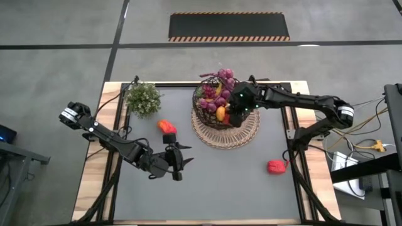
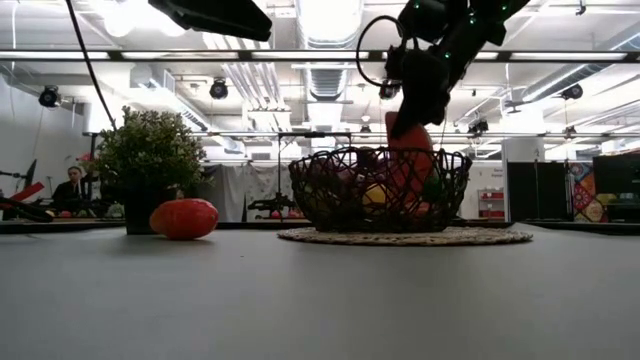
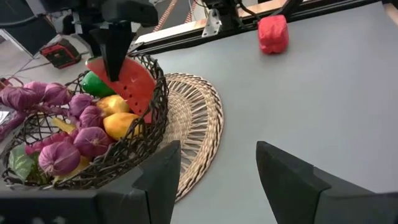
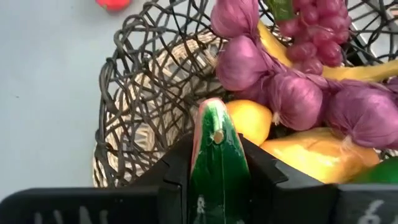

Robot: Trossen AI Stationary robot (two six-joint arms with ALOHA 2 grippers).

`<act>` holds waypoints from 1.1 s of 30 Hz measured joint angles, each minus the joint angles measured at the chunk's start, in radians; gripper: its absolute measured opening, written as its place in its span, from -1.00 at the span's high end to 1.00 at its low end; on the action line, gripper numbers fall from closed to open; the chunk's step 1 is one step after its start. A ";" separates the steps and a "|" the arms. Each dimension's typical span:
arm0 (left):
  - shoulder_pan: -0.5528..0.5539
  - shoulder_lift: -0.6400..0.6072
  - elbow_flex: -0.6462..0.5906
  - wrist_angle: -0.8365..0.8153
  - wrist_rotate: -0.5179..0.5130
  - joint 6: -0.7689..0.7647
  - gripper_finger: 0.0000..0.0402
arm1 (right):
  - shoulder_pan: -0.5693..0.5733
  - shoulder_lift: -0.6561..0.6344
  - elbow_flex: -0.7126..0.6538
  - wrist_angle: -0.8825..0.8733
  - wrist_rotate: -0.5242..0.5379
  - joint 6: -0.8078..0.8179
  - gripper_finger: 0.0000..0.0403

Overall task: Build produce basket
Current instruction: Put the watermelon into the black wire basket, then put the red mango into the black wire basket

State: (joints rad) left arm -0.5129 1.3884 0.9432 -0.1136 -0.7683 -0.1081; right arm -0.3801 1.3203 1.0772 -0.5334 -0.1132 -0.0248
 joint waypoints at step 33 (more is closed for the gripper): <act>-0.038 0.000 -0.001 -0.001 0.001 -0.017 0.04 | 0.002 0.045 0.023 0.027 0.005 0.080 -0.15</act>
State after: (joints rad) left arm -0.5507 1.3884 0.9424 -0.1148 -0.7677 -0.1251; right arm -0.3779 1.3651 1.0998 -0.5064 -0.1083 0.0554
